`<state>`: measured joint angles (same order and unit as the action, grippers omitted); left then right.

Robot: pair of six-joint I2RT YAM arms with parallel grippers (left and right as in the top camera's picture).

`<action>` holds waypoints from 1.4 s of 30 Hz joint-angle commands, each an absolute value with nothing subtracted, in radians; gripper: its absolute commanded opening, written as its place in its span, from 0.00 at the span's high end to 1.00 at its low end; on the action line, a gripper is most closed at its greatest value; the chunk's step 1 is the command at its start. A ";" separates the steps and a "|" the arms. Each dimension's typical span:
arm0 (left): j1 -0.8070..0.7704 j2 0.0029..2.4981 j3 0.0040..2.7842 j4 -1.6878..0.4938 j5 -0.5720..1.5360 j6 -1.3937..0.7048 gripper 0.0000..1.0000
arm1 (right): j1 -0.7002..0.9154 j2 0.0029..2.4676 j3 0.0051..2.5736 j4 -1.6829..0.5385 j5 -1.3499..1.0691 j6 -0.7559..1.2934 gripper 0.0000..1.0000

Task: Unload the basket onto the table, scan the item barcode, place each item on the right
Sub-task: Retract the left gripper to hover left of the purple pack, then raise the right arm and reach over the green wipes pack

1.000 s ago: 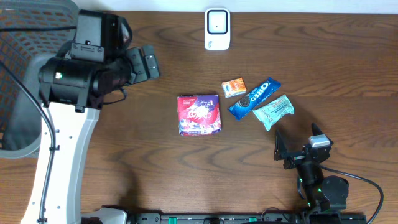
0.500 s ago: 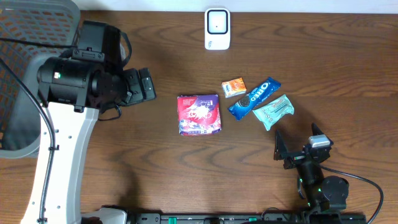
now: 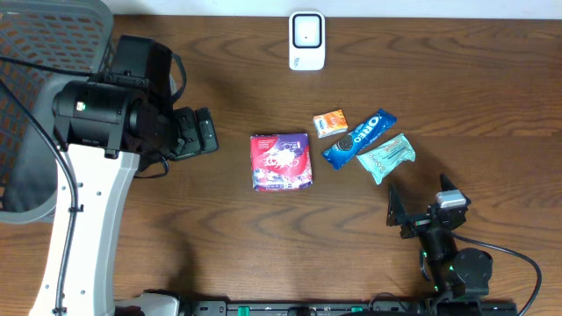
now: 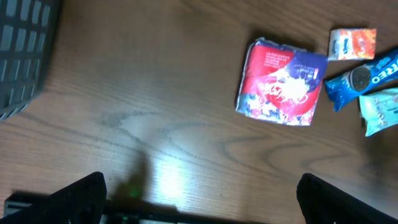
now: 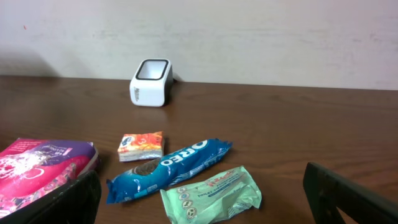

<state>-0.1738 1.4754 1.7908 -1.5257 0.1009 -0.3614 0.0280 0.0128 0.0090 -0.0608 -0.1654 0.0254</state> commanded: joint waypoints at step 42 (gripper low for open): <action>-0.171 1.483 1.791 -1.585 0.033 -0.348 0.02 | 0.015 0.009 0.006 -0.049 -0.317 0.146 0.01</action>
<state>-0.1738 1.4754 1.7908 -1.5791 0.0456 -0.3611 0.0280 0.0128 0.0090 -0.0559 -0.1864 0.0395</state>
